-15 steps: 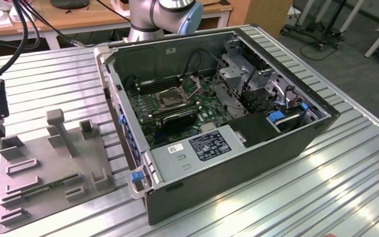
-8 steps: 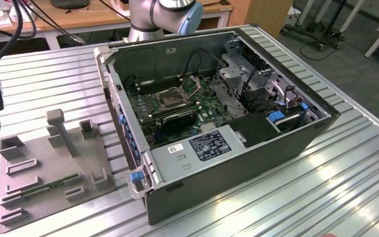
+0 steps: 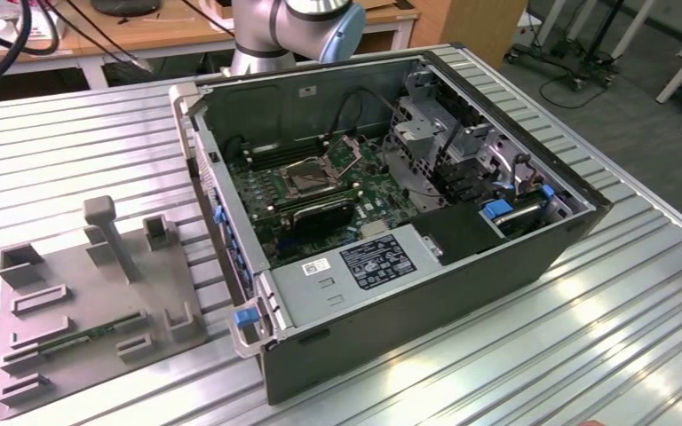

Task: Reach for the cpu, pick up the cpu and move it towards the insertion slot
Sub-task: 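Pick up the cpu and move it towards the insertion slot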

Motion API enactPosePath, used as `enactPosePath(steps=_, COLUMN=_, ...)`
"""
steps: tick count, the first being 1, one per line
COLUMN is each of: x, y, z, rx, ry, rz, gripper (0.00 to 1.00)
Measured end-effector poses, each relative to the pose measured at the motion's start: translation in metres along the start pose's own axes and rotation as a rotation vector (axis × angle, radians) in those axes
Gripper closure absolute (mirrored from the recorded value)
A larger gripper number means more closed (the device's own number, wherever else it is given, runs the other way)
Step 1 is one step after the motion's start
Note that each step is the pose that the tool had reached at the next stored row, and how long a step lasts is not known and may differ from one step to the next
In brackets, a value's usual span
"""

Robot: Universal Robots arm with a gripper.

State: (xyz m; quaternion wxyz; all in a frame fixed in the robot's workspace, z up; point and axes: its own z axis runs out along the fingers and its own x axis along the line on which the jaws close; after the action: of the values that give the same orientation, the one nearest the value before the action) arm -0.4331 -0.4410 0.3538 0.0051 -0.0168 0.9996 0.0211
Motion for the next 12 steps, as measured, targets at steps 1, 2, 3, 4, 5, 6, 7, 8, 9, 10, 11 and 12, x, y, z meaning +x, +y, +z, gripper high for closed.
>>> enactPosePath(steps=1, x=0.0, y=0.0001, z=-0.0016, rx=0.0, ry=-0.0001, rz=0.0, gripper=0.46)
enactPosePath(steps=2, x=0.0, y=0.0001, z=-0.0032, rx=-0.0001, ry=-0.0001, rz=0.0, gripper=0.46)
enactPosePath(steps=3, x=-0.0001, y=0.0002, z=-0.005, rx=0.0, ry=0.0, rz=0.0, gripper=0.46)
enactPosePath(steps=4, x=-0.0001, y=0.0003, z=-0.0067, rx=0.0, ry=-0.0001, rz=0.0, gripper=0.46)
enactPosePath(steps=5, x=-0.0001, y=0.0004, z=-0.0086, rx=0.0, ry=0.0, rz=0.0, gripper=0.46)
enactPosePath(steps=6, x=-0.0001, y=0.0004, z=-0.0104, rx=0.0, ry=0.0, rz=0.0, gripper=0.46)
enactPosePath(steps=7, x=-0.0001, y=0.0005, z=-0.0119, rx=0.0, ry=0.0, rz=0.0, gripper=0.46)
enactPosePath(steps=8, x=-0.0002, y=0.0005, z=-0.0131, rx=0.0, ry=0.0, rz=0.0, gripper=0.46)
enactPosePath(steps=9, x=-0.0001, y=0.0005, z=-0.0133, rx=-0.0001, ry=-0.0001, rz=0.0, gripper=0.46)
enactPosePath(steps=10, x=-0.0002, y=0.0006, z=-0.0133, rx=-0.0002, ry=-0.0003, rz=0.0, gripper=0.46)
enactPosePath(steps=11, x=-0.0002, y=0.0006, z=-0.0133, rx=-0.0002, ry=-0.0003, rz=0.0, gripper=0.46)
enactPosePath(steps=12, x=-0.0002, y=0.0006, z=-0.0135, rx=-0.0001, ry=0.0, rz=0.0, gripper=0.46)
